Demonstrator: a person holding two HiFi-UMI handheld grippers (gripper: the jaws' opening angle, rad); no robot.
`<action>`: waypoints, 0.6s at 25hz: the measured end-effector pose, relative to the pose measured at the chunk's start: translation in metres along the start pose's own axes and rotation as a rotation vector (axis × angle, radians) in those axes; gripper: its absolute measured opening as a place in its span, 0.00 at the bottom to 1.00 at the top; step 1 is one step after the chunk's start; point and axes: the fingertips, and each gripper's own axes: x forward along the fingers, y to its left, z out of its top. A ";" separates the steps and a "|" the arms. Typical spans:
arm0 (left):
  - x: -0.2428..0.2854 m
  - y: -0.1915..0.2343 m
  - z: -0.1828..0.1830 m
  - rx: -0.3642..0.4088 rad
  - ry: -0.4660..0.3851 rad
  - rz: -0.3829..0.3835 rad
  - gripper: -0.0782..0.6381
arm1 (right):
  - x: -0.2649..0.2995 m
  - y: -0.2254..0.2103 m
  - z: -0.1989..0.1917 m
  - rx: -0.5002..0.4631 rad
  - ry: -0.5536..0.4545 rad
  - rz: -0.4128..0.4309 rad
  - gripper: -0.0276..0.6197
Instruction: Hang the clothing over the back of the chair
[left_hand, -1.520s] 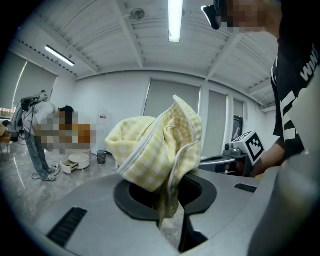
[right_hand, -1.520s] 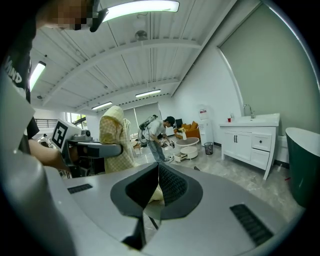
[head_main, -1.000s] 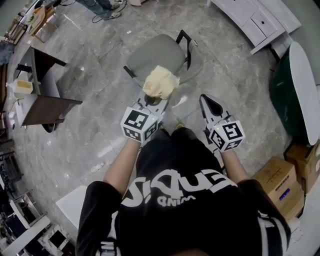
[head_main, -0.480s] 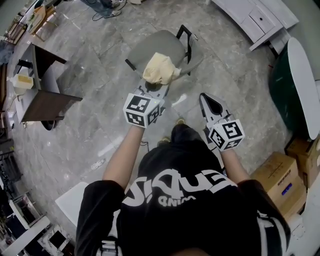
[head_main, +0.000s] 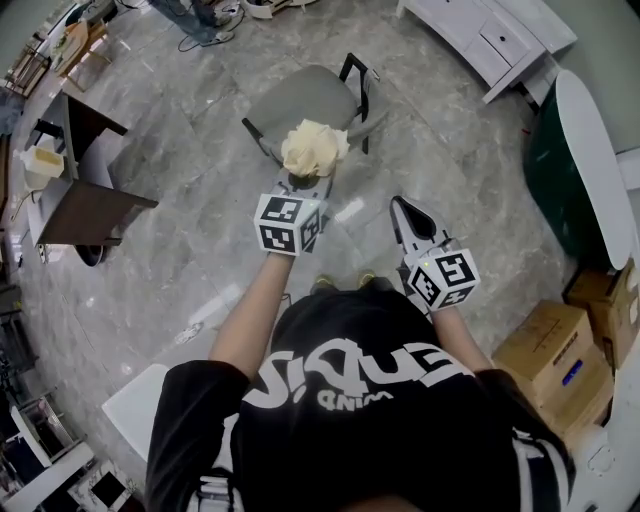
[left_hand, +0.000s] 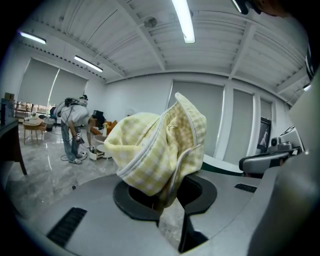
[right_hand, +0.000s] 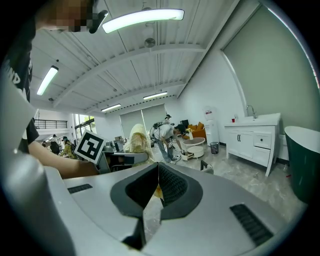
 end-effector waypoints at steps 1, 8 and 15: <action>-0.001 -0.004 -0.003 -0.002 0.006 0.007 0.23 | -0.003 -0.003 0.001 0.000 -0.003 0.002 0.06; -0.009 -0.027 -0.025 -0.014 0.033 0.064 0.23 | -0.018 -0.020 0.003 0.008 -0.032 0.022 0.06; -0.011 -0.040 -0.034 0.024 0.083 0.111 0.25 | -0.035 -0.024 0.000 0.022 -0.035 0.040 0.06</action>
